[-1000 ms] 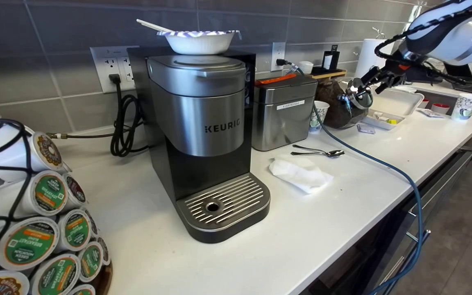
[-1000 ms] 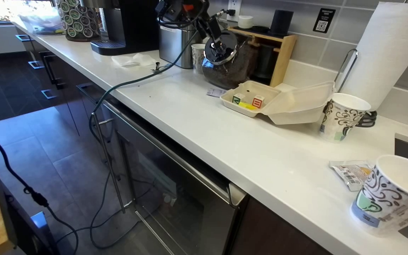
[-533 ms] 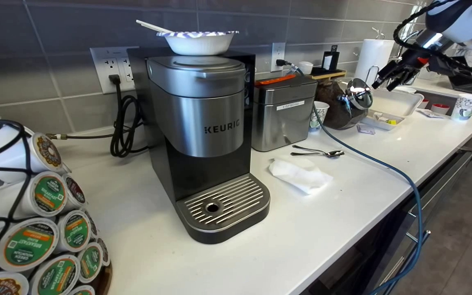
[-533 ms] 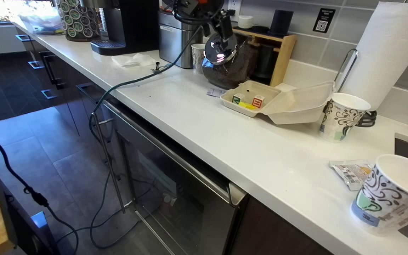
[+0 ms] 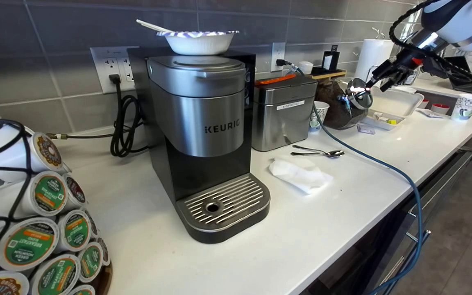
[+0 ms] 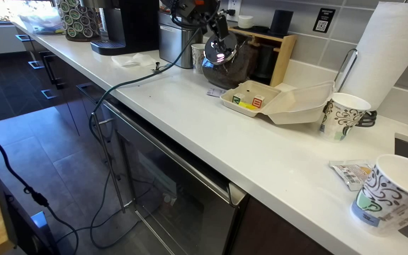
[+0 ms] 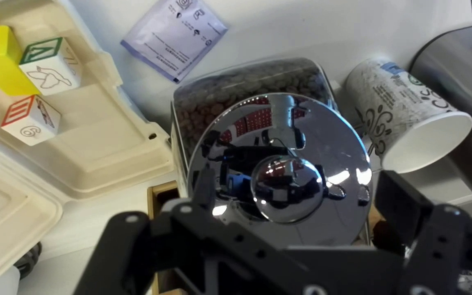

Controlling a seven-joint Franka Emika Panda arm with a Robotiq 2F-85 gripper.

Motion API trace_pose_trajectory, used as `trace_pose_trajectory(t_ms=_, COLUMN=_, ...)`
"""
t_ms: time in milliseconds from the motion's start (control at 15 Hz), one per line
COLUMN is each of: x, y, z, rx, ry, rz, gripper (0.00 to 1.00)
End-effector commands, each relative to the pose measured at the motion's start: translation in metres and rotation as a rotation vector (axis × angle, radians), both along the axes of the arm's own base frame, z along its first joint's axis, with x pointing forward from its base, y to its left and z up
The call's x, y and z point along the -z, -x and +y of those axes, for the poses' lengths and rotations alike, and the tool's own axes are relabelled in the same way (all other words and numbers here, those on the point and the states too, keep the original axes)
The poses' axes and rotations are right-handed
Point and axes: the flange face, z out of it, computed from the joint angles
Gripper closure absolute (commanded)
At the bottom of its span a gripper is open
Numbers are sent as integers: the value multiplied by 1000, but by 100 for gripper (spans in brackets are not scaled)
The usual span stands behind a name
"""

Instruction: Remove the lid from the jug

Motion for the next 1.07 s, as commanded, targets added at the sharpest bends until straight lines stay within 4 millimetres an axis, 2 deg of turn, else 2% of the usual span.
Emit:
trace_pose_trajectory(t_ms=0, x=5, y=-4, z=14, rx=46, ry=27, rz=-46, gripper=0)
trace_pose_trajectory(t_ms=200, x=6, y=-7, z=19, rx=61, ry=40, rz=-60, gripper=0)
trace_pose_trajectory(t_ms=267, x=8, y=-6, z=20, rx=65, ry=44, rz=-59, gripper=7)
trace_pose_trajectory(t_ms=467, x=14, y=-6, z=16, rx=83, ry=46, rz=-52, gripper=7)
trace_pose_trajectory(t_ms=733, x=19, y=-9, z=15, rx=110, ry=29, rz=-55, gripper=17)
trace_pose_trajectory(t_ms=867, x=20, y=-11, z=15, rx=122, ry=31, rz=-60, gripper=34)
trace_pose_trajectory(t_ms=933, x=21, y=-12, z=16, rx=127, ry=33, rz=-63, gripper=51)
trace_pose_trajectory(t_ms=1000, x=22, y=-12, z=16, rx=132, ry=34, rz=-65, gripper=58)
